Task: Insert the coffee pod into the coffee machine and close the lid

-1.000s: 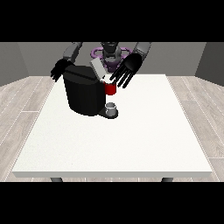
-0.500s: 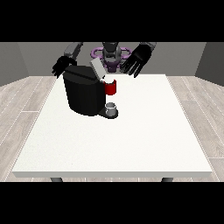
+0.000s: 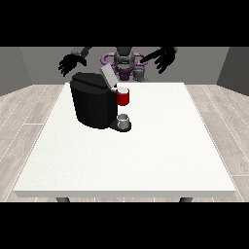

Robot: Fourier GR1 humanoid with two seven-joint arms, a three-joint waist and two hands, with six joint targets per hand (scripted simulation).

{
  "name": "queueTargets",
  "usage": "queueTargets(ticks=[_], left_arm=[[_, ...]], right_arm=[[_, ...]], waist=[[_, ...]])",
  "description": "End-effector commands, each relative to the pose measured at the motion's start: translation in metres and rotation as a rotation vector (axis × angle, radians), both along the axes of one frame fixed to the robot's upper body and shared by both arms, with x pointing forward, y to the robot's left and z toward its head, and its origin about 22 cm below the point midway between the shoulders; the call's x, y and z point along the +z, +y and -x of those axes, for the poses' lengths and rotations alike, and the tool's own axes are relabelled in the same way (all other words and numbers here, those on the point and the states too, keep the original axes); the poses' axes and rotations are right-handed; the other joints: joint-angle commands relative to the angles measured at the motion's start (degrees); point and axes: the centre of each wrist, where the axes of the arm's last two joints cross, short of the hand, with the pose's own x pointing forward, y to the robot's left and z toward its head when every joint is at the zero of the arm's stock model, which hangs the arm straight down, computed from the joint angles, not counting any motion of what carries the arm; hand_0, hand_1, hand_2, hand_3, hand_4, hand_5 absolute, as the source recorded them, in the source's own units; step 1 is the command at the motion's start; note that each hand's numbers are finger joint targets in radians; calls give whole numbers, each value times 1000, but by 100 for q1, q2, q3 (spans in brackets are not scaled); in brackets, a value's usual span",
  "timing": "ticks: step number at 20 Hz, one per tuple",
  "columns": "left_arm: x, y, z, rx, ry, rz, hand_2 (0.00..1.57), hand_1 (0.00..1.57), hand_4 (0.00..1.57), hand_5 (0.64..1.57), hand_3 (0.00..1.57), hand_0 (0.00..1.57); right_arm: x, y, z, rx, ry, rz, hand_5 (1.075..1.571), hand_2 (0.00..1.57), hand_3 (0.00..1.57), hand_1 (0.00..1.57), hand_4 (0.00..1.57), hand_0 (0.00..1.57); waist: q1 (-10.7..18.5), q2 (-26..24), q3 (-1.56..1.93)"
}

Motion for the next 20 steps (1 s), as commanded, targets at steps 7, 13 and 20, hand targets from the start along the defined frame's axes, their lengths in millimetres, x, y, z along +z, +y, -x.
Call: queueTargets(ticks=[7,13,20], left_arm=[[-104,-6,55,65,186,322,0,0,227,1571,0,0],[-113,1,68,74,196,413,0,0,0,1571,0,0],[-118,-13,82,53,219,508,0,0,27,1571,0,0]], right_arm=[[40,-12,-8,137,-8,55,1571,0,0,0,125,0],[67,-5,-23,198,-87,60,1571,0,0,0,0,0],[76,-1,-36,272,-28,135,1571,0,0,0,239,0]], waist=[[608,-985,1],[951,-857,4],[1365,-886,5]])
